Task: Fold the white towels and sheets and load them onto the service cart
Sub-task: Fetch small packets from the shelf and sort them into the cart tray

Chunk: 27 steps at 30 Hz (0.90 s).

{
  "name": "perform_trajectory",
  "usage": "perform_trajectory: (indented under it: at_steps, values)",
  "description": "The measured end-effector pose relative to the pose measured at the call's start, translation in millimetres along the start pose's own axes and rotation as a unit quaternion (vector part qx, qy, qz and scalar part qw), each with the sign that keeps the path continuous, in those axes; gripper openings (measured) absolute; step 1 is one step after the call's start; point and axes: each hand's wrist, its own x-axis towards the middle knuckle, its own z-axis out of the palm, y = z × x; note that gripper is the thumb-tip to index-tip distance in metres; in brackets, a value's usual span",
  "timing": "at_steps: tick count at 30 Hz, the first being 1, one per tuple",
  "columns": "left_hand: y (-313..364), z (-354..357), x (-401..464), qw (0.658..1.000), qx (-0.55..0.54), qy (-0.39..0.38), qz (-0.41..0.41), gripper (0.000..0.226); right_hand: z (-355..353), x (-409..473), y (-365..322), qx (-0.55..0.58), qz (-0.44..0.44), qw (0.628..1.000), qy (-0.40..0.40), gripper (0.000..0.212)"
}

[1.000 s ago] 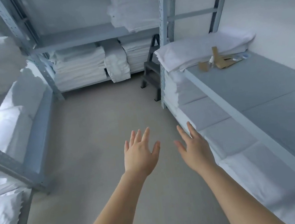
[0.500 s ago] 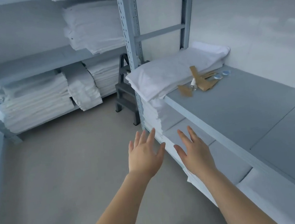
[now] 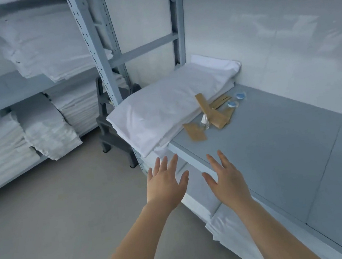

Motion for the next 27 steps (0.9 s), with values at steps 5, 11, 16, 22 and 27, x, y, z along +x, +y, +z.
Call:
perform_trajectory:
  at_steps: [5, 11, 16, 22, 27]
  values:
    - [-8, 11, 81, 0.998, 0.007, -0.029, 0.052, 0.065, 9, 57, 17, 0.003, 0.066, 0.998, 0.015, 0.06]
    - [-19, 23, 188, 0.988, 0.022, -0.069, 0.134, 0.066, 22, 130, 24, -0.007, 0.153, 0.987, 0.039, 0.061]
    - [-27, 25, 256, 0.974, 0.033, -0.096, 0.203, 0.068, 25, 178, 22, -0.012, 0.225, 0.973, 0.043, 0.06]
    - [-25, 39, 294, 0.959, 0.041, -0.13, 0.249, 0.074, 31, 215, 33, -0.005, 0.268, 0.963, 0.028, 0.062]
    - [-13, 65, 315, 0.948, 0.066, -0.118, 0.289, 0.082, 38, 247, 66, -0.034, 0.252, 0.967, 0.025, 0.065]
